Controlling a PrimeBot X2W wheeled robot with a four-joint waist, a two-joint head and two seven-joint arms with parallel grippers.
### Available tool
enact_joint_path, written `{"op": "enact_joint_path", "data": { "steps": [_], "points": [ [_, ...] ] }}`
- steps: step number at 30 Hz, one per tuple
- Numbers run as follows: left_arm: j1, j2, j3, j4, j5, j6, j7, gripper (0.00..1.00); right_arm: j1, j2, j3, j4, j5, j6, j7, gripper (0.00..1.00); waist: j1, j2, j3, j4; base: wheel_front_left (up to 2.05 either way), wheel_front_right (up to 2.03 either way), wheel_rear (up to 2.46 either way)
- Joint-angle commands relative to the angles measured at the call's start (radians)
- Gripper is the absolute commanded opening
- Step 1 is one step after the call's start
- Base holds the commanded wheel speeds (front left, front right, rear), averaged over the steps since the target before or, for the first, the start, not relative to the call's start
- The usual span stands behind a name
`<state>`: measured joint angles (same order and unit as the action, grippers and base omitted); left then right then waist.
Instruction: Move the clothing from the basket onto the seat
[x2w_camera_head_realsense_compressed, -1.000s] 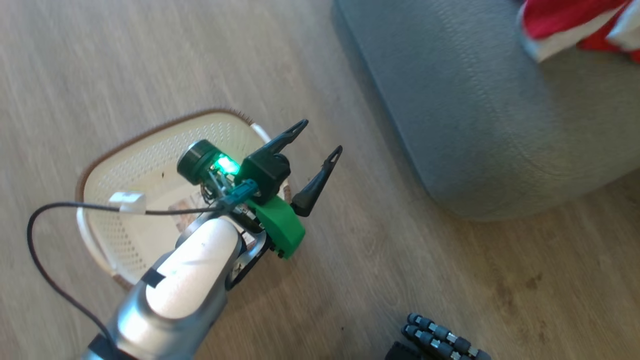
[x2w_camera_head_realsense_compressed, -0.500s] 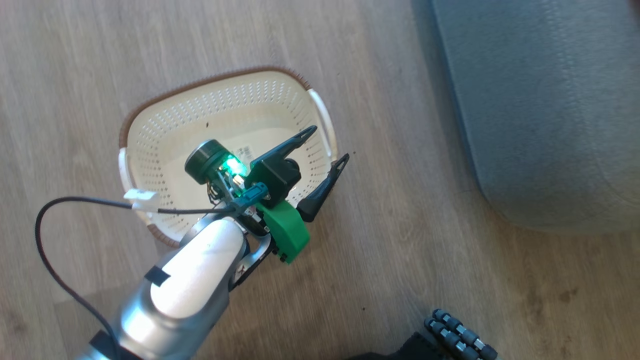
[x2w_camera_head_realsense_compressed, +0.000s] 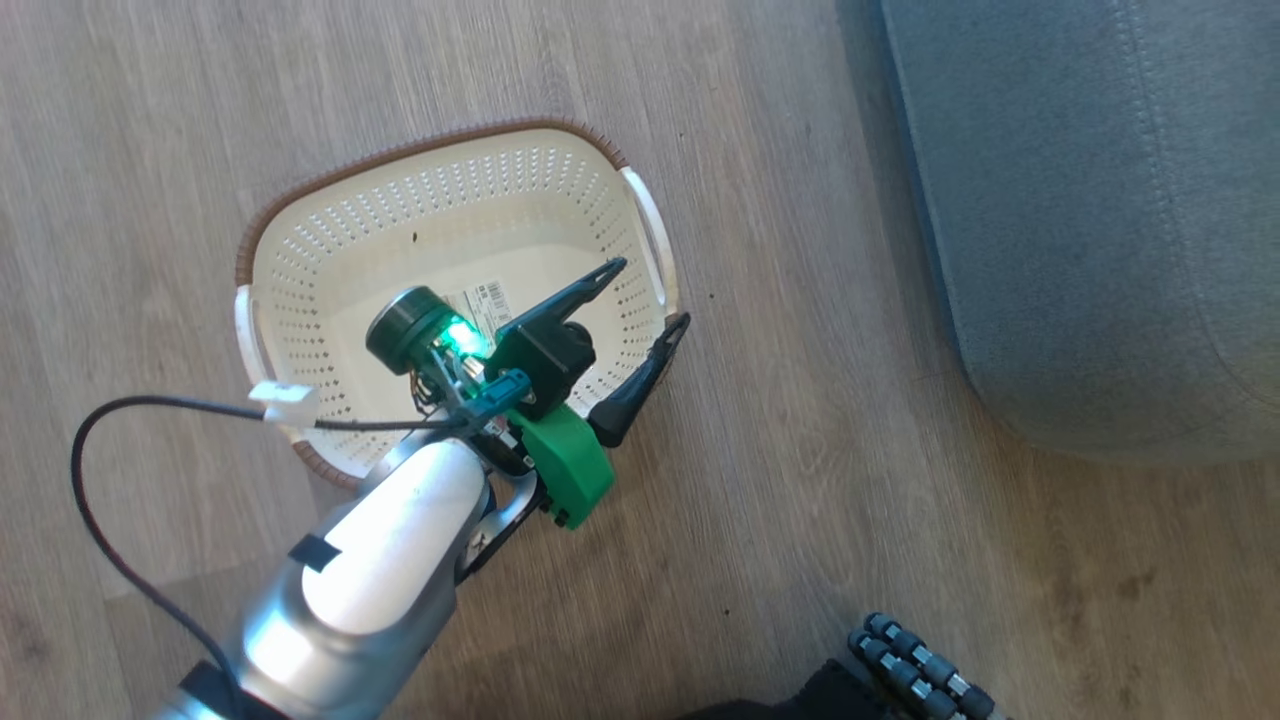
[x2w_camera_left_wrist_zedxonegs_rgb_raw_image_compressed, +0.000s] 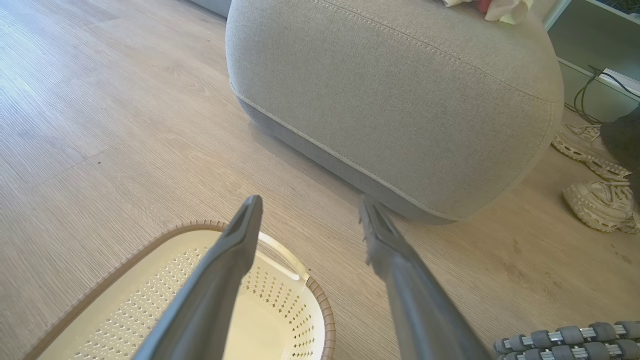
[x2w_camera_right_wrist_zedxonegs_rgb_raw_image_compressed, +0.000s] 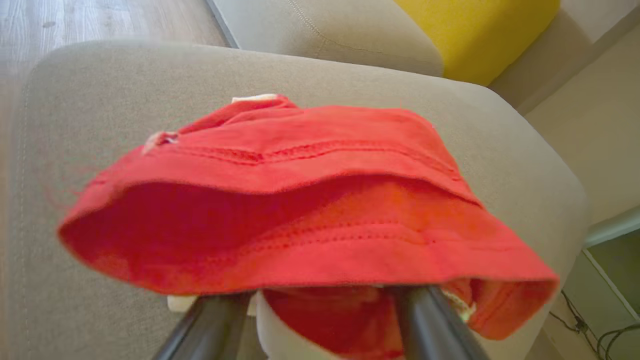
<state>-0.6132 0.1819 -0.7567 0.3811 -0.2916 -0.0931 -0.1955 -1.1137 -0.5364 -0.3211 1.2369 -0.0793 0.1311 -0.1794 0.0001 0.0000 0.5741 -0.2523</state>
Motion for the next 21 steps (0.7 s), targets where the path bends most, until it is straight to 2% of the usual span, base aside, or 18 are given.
{"op": "enact_joint_path", "data": {
  "steps": [1, 10, 21],
  "points": [
    [-0.023, 0.004, 0.022, -0.022, -0.006, 0.004, -0.010, 1.00, 0.024, -0.018, 0.019, -0.020, 0.001, 0.000, -0.014, 1.00, -0.0001, 0.0000, -0.006, -0.004, 0.00, 0.00, 0.00],
    [-0.009, -0.008, 0.041, 0.023, -0.028, 0.020, -0.044, 1.00, 0.144, 0.039, 0.190, -0.044, 0.077, 0.000, -0.076, 1.00, -0.0001, 0.0000, -0.078, 0.002, 0.00, 0.00, 0.00],
    [0.061, -0.036, 0.136, 0.089, -0.075, 0.054, -0.066, 1.00, 0.393, 0.086, 0.415, -0.248, 0.249, 0.000, -0.082, 1.00, -0.0001, 0.0000, -0.244, 0.096, 0.00, 0.00, 0.00]
  ]
}}
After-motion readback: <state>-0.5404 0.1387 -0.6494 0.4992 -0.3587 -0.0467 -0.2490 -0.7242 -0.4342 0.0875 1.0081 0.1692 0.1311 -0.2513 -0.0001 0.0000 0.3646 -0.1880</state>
